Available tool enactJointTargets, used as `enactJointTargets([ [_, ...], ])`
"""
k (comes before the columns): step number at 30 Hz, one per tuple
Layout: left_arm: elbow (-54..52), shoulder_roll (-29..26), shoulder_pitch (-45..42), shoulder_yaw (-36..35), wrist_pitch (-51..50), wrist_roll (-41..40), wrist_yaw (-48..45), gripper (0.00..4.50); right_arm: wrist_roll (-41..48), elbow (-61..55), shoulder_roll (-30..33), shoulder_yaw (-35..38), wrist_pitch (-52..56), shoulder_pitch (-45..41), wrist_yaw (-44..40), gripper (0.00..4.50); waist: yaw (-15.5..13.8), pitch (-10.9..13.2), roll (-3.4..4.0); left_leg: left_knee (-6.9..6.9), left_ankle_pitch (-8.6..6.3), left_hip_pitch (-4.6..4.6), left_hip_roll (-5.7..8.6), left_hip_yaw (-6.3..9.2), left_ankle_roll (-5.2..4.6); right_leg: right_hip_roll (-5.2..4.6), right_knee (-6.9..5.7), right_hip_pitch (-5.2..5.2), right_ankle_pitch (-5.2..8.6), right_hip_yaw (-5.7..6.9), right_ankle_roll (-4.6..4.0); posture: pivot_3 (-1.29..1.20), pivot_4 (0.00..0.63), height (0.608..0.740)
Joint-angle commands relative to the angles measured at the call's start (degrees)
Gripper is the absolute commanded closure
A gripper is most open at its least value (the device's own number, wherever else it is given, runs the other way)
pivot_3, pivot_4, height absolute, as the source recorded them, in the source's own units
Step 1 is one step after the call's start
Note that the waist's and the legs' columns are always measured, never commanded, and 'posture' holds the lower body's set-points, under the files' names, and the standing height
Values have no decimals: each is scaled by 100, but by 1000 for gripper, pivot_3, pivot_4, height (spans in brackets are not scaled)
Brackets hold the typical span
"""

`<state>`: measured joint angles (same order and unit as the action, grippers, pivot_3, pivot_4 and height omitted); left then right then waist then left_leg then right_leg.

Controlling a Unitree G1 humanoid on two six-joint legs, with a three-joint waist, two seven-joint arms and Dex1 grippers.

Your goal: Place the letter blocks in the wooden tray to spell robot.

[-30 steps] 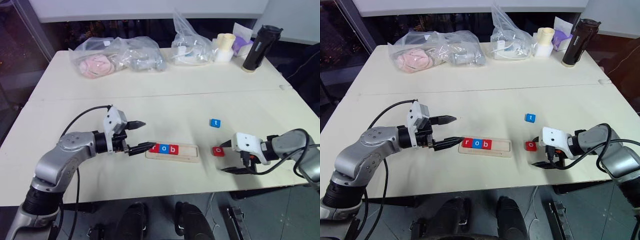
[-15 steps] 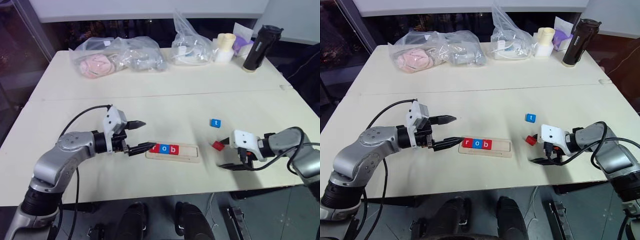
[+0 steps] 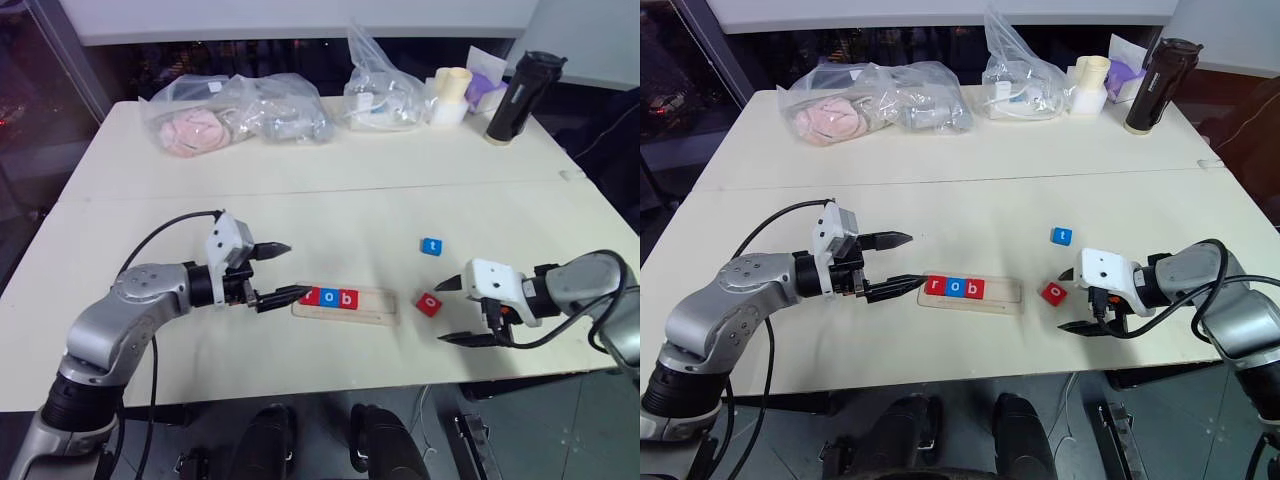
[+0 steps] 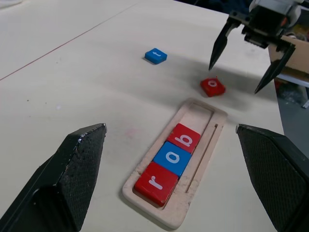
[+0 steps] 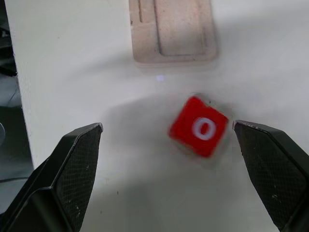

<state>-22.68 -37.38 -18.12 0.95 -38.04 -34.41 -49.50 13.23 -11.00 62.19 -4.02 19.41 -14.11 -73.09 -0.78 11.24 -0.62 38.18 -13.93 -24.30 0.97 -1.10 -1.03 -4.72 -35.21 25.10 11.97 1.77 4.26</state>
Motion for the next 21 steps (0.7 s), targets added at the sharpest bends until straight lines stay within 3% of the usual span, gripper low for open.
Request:
enactJointTargets([
  [1,-125,15,-52,-66,57,-52,-2,0,17,-102,-54,211,89,-116,219,36,1,0,0,0,0,1,-1,0,0,1,0,0,0,0,0,0,150,740],
  [9,-123,39,-77,-52,57,-34,-5,0,-261,182,-354,77,804,-148,967,36,-16,-1,0,0,0,2,-1,-2,0,0,-4,0,-5,-1,-7,0,150,740],
  [21,-173,-1,-45,-75,54,-38,-7,0,438,-991,-1062,578,2492,569,2054,36,2,-5,-5,3,0,17,-2,-3,0,2,-11,-11,-5,-2,-5,0,150,740],
])
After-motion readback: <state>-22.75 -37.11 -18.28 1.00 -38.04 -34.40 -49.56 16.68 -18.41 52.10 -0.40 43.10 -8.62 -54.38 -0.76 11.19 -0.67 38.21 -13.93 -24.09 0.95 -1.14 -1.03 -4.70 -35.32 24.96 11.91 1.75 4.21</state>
